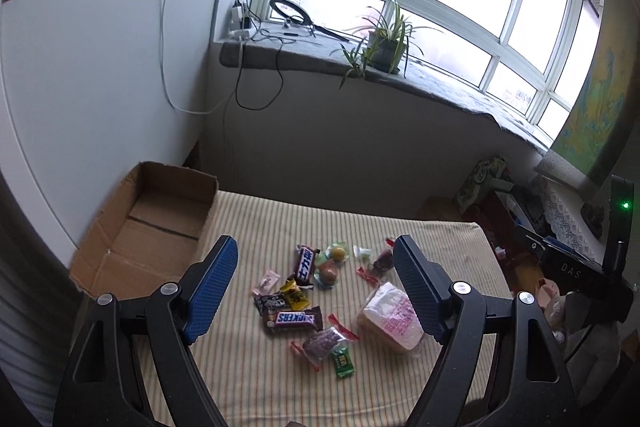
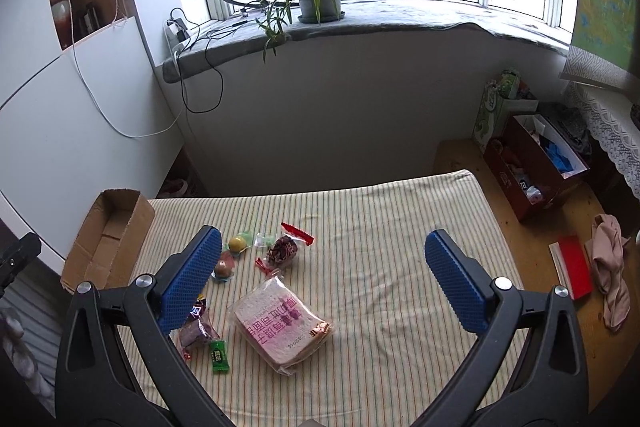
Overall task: Organize snacks
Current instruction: 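Close the left gripper on the bagged bread slice, then carry the bread slice with the left gripper into the cardboard box and release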
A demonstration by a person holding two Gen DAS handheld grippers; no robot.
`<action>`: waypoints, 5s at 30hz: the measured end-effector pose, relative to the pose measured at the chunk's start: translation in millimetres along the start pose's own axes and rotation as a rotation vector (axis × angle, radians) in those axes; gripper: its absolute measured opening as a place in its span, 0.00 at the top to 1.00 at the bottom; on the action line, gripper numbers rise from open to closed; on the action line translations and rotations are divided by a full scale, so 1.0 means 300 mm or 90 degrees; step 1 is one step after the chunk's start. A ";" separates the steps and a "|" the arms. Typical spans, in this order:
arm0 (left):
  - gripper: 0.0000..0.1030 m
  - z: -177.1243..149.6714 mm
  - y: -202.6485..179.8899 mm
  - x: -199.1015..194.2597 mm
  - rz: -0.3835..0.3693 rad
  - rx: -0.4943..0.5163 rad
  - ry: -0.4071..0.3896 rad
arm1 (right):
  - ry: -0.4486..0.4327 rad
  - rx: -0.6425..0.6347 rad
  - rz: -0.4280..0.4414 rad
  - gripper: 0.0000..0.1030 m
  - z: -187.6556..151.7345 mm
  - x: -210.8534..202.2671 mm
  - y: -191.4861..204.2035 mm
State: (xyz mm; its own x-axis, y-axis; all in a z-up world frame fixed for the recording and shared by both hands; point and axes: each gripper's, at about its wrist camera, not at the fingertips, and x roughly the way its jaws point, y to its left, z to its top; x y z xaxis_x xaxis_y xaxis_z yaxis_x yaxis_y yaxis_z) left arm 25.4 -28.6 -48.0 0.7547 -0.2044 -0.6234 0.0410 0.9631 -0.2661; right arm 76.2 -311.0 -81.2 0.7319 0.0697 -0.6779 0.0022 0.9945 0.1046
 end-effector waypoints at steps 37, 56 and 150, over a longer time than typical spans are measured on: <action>0.40 -0.376 -0.183 0.560 -0.156 -0.092 0.350 | 0.405 -0.027 0.321 0.13 -0.203 0.675 -0.046; 0.48 -0.381 -0.241 0.651 -0.146 -0.056 0.340 | 0.436 -0.022 0.357 0.41 -0.258 0.654 -0.019; 0.49 -0.110 0.675 0.201 0.108 -0.185 0.103 | 0.349 -0.261 0.406 0.31 -0.013 0.599 1.008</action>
State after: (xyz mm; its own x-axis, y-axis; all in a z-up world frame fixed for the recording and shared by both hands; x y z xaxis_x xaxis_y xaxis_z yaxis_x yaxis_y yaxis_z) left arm 57.8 148.5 -163.7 0.6208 -0.0941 -0.7783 -0.2802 0.9006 -0.3323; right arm 205.7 2.7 -174.0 0.0885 0.5353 -0.8400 -0.6061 0.6982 0.3810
